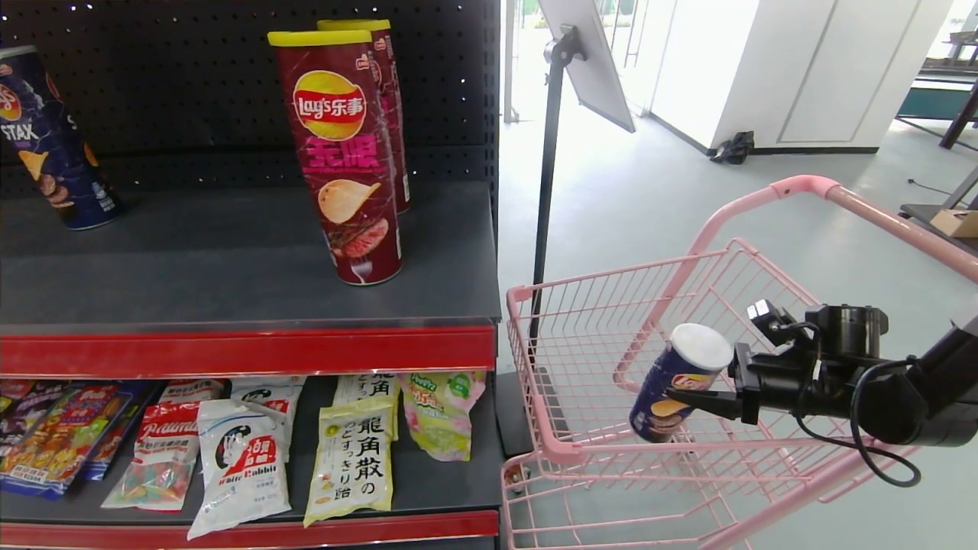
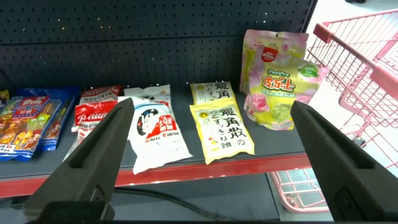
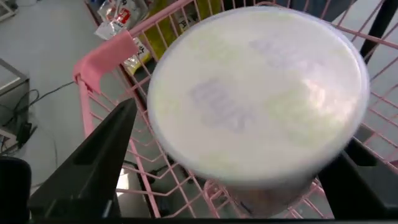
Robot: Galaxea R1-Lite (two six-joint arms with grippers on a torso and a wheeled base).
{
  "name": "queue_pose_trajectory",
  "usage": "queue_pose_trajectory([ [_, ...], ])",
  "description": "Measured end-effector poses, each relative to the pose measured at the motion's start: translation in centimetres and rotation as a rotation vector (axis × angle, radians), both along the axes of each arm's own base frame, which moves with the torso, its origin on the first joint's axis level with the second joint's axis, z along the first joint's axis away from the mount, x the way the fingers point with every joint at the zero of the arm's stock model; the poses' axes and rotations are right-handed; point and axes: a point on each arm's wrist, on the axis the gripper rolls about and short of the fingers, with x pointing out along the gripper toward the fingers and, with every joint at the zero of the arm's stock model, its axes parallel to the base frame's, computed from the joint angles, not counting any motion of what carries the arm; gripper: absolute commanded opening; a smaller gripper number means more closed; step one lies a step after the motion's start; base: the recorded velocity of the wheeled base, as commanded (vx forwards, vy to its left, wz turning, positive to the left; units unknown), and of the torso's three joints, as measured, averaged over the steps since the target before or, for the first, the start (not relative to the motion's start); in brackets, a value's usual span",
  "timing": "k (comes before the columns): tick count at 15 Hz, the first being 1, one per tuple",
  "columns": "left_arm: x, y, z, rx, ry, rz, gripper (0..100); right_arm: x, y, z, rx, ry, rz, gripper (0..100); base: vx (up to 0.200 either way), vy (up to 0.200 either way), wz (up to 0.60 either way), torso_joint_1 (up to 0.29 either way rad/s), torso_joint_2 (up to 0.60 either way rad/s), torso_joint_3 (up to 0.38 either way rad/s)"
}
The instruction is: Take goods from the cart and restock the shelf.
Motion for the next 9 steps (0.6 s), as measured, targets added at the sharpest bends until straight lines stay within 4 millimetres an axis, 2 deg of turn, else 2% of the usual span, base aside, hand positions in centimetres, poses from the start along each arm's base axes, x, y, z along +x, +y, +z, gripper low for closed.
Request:
queue_pose_trajectory([
  [7, 0.0, 0.0, 0.0, 0.001, 0.000, 0.000, 100, 2.1, -0.1, -1.7, 0.031, 0.040, 0.036, 100, 0.000, 0.000, 0.00, 0.000, 0.00, 0.000],
  [8, 0.0, 0.0, 0.0, 0.000, 0.000, 0.000, 100, 2.4, -0.2, -2.0, 0.031, 0.050, 0.036, 0, 0.000, 0.000, 0.00, 0.000, 0.00, 0.000],
  [9, 0.0, 0.0, 0.0, 0.000, 0.000, 0.000, 100, 2.7, -0.3, -2.3, 0.030, 0.054, 0.033, 0, 0.000, 0.000, 0.00, 0.000, 0.00, 0.000],
])
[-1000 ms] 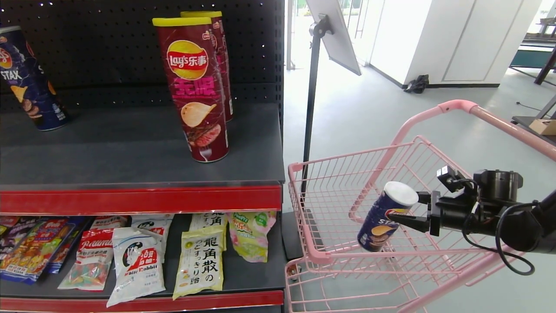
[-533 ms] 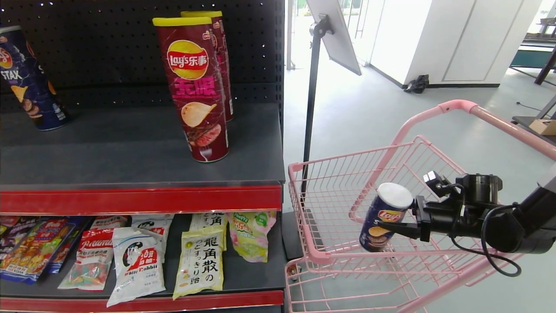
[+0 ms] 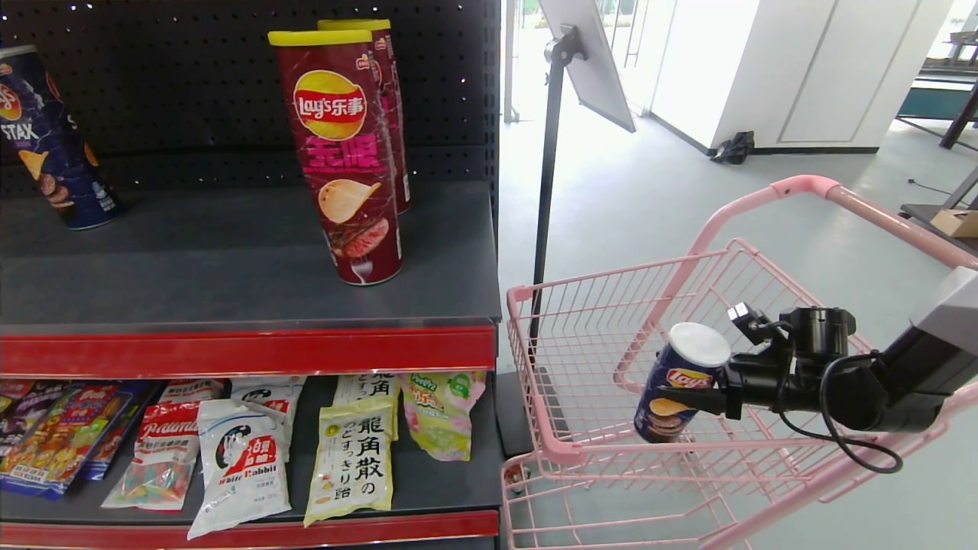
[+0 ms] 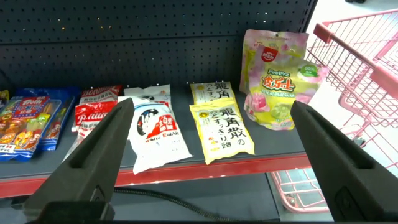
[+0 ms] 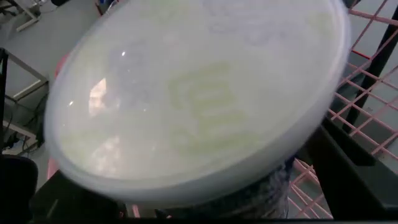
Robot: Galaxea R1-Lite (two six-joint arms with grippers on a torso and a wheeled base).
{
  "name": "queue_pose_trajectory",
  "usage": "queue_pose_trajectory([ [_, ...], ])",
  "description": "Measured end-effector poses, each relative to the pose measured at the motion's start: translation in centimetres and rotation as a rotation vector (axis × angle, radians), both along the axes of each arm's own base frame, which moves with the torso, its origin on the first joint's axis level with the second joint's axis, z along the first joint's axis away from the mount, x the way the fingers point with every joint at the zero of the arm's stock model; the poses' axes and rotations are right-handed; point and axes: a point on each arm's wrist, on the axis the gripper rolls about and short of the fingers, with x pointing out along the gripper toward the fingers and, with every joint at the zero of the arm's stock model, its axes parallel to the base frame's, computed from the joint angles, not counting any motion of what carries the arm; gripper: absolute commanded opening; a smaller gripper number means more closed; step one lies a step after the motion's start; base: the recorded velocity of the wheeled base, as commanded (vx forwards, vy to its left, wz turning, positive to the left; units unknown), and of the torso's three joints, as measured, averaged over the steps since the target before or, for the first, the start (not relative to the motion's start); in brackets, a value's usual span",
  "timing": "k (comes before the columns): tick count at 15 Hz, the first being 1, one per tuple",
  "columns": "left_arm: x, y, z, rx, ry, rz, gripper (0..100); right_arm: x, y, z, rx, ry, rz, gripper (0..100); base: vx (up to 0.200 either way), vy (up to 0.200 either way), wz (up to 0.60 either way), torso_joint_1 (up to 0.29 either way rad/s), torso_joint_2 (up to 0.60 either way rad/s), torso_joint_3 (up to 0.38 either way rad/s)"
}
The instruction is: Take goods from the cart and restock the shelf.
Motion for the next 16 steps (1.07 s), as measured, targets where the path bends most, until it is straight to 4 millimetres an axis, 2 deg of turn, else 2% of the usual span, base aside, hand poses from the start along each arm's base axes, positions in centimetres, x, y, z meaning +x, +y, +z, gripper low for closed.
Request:
queue_pose_trajectory([
  [5, 0.0, 0.0, 0.0, 0.000, 0.000, 0.000, 100, 0.8, -0.6, -0.5, 0.002, 0.018, -0.020, 0, 0.000, 0.000, 0.00, 0.000, 0.00, 0.000],
  [8, 0.0, 0.0, 0.0, 0.001, 0.000, 0.000, 100, 1.2, -0.7, 0.3, 0.001, -0.014, -0.017, 0, 0.000, 0.000, 0.00, 0.000, 0.00, 0.000],
  [10, 0.0, 0.0, 0.0, 0.000, 0.000, 0.000, 100, 1.7, -0.5, 2.6, 0.001, -0.080, -0.009, 0, 0.000, 0.000, 0.00, 0.000, 0.00, 0.000],
  [12, 0.0, 0.0, 0.0, 0.000, 0.000, 0.000, 100, 1.6, 0.0, 6.3, 0.011, -0.142, -0.002, 0, 0.000, 0.000, 0.00, 0.000, 0.00, 0.000],
  [14, 0.0, 0.0, 0.0, 0.000, 0.000, 0.000, 100, 0.4, 1.1, 11.0, 0.026, -0.214, 0.014, 0, 0.000, 0.000, 0.00, 0.000, 0.00, 0.000],
  [16, 0.0, 0.0, 0.0, 0.000, 0.000, -0.001, 100, -2.1, 2.2, 16.0, 0.052, -0.268, 0.028, 0, 0.000, 0.000, 0.00, 0.000, 0.00, 0.000],
])
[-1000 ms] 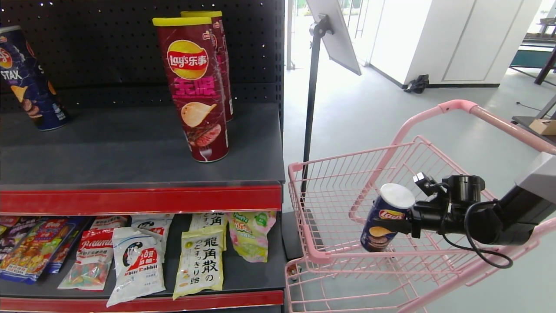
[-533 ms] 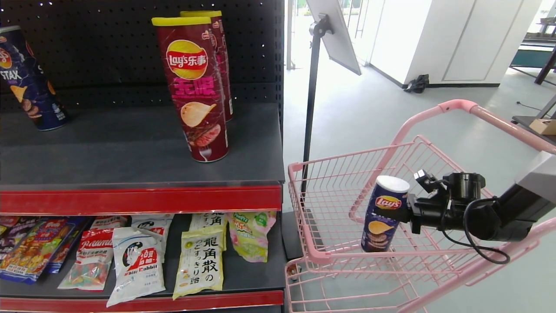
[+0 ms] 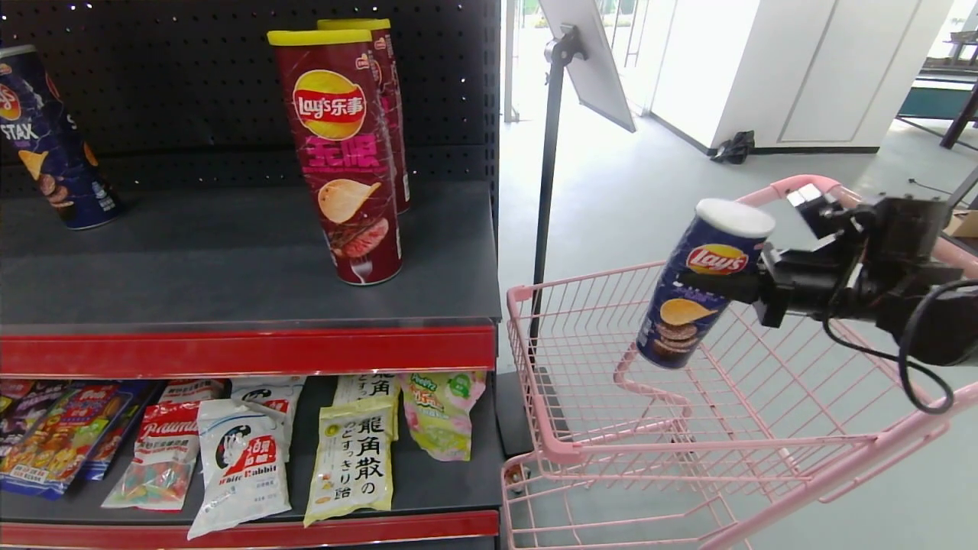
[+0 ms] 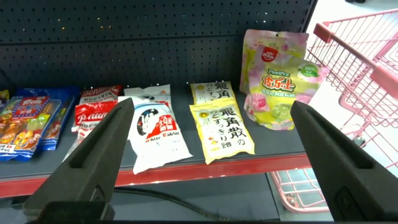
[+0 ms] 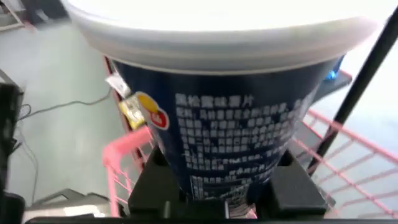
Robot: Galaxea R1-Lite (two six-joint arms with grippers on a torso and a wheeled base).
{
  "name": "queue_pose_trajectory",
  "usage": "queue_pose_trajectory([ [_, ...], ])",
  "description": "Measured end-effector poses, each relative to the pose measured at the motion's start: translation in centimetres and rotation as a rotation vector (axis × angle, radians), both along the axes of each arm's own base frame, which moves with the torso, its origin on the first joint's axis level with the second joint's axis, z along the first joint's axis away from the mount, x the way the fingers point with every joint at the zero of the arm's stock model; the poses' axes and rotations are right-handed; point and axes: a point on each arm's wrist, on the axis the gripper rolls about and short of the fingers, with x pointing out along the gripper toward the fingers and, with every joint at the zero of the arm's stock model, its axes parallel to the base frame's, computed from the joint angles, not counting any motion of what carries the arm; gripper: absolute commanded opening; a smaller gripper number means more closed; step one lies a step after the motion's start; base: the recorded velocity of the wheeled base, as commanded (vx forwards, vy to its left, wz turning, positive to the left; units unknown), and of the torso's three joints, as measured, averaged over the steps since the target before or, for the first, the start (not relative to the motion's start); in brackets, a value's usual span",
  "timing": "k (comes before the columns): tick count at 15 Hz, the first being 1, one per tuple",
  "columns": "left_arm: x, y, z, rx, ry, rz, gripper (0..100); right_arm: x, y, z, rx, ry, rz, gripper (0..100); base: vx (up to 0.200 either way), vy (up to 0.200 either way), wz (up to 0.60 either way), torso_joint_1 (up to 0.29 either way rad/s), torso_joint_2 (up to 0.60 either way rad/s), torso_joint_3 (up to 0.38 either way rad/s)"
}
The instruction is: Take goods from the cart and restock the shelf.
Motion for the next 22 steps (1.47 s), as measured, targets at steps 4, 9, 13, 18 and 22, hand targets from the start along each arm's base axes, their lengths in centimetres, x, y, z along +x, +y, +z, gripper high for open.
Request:
queue_pose_trajectory([
  [4, 0.0, 0.0, 0.0, -0.001, 0.000, 0.000, 100, -8.2, 2.7, 6.8, 0.041, -0.028, 0.039, 0, 0.000, 0.000, 0.00, 0.000, 0.00, 0.000],
  [9, 0.0, 0.0, 0.0, -0.001, 0.000, 0.001, 100, -19.0, 4.8, 5.4, 0.029, 0.026, -0.049, 0, 0.000, 0.000, 0.00, 0.000, 0.00, 0.000],
  [13, 0.0, 0.0, 0.0, 0.000, 0.000, 0.000, 100, -22.2, 6.0, 3.5, 0.005, 0.027, 0.050, 0, 0.000, 0.000, 0.00, 0.000, 0.00, 0.000],
  [18, 0.0, 0.0, 0.0, 0.000, 0.000, 0.000, 100, -22.6, 7.9, 1.1, -0.071, 0.077, 0.089, 0, 0.000, 0.000, 0.00, 0.000, 0.00, 0.000],
  [22, 0.0, 0.0, 0.0, 0.000, 0.000, 0.000, 100, -20.9, 10.0, 1.6, -0.091, 0.090, 0.107, 0, 0.000, 0.000, 0.00, 0.000, 0.00, 0.000],
])
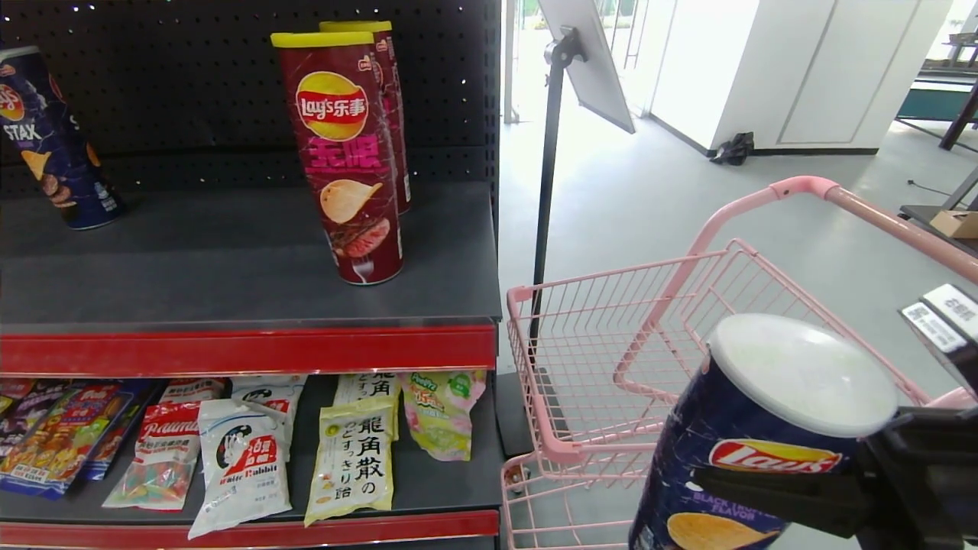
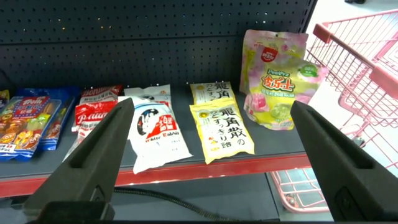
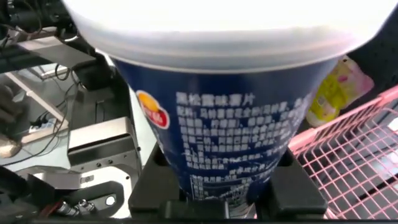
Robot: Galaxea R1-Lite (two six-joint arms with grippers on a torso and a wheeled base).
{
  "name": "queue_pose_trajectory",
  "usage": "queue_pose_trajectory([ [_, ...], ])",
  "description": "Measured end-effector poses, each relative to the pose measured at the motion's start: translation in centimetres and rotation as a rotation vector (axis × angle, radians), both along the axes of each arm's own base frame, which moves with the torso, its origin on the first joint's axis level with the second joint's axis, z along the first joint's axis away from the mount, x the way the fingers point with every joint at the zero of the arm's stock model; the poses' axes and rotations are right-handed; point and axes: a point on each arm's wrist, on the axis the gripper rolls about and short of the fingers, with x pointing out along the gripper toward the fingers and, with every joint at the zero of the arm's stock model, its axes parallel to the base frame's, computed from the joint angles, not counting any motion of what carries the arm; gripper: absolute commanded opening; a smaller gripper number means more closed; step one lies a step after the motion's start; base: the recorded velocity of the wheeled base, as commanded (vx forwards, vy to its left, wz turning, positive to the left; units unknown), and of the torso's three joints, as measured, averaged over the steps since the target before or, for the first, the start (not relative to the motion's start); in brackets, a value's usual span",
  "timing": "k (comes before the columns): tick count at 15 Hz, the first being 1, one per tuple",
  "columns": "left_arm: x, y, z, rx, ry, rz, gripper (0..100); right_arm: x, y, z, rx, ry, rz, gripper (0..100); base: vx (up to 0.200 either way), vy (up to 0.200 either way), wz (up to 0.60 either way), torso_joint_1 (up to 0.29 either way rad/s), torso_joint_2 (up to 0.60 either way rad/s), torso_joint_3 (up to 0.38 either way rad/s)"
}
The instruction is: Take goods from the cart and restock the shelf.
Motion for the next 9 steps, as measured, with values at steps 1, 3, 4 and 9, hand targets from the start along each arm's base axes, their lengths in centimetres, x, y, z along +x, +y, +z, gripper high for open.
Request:
queue_pose_trajectory([
  [1, 0.00, 0.00, 0.00, 0.000, 0.000, 0.000, 100, 0.26, 0.35, -0.09, -0.005, 0.008, 0.009, 0, 0.000, 0.000, 0.00, 0.000, 0.00, 0.000],
  [3, 0.00, 0.00, 0.00, 0.000, 0.000, 0.000, 100, 0.58, 0.72, -0.37, -0.015, 0.023, 0.015, 0, 0.000, 0.000, 0.00, 0.115, -0.28, -0.164],
  [4, 0.00, 0.00, 0.00, 0.000, 0.000, 0.000, 100, 0.66, 0.81, -0.43, -0.018, 0.027, 0.016, 0, 0.000, 0.000, 0.00, 0.163, -0.44, -0.266],
  [9, 0.00, 0.00, 0.01, 0.000, -0.001, 0.000, 100, 0.93, 0.86, 0.09, -0.008, 0.011, 0.010, 0, 0.000, 0.000, 0.00, 0.223, -0.54, -0.317],
])
